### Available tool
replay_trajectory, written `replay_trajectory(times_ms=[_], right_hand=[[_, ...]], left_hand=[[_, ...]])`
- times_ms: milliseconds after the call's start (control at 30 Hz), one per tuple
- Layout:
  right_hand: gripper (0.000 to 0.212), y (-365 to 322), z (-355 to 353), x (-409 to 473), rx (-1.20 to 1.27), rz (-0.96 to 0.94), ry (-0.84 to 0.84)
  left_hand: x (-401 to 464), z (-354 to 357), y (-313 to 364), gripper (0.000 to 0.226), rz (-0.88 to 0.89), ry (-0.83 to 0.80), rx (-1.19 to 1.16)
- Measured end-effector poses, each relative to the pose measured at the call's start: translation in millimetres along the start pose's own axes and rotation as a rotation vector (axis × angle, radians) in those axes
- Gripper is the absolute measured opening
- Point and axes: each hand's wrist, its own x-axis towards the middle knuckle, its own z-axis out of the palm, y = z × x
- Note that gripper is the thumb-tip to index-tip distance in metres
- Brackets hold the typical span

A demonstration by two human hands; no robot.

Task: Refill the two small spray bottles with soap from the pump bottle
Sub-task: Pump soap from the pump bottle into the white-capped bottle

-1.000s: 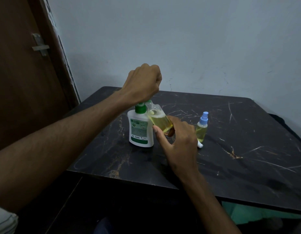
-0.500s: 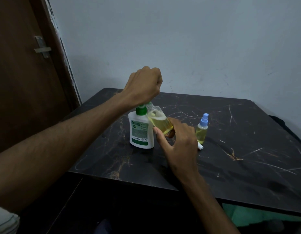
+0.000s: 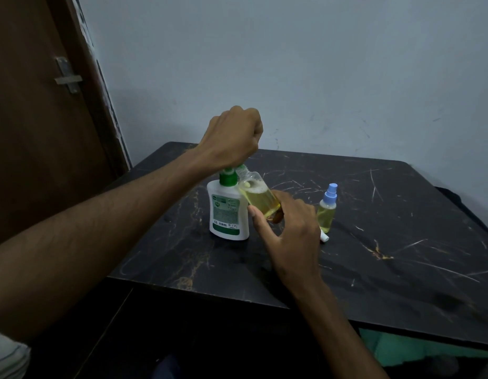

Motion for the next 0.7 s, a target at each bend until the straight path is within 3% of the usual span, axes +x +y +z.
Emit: replay_trajectory(times_ms=[700], right_hand=[[0.048,0.0,0.9,0.0,0.003,0.006,-0.023]], left_hand=[[-3.8,0.7,3.1,0.039,-0.012,-0.004,0.001]])
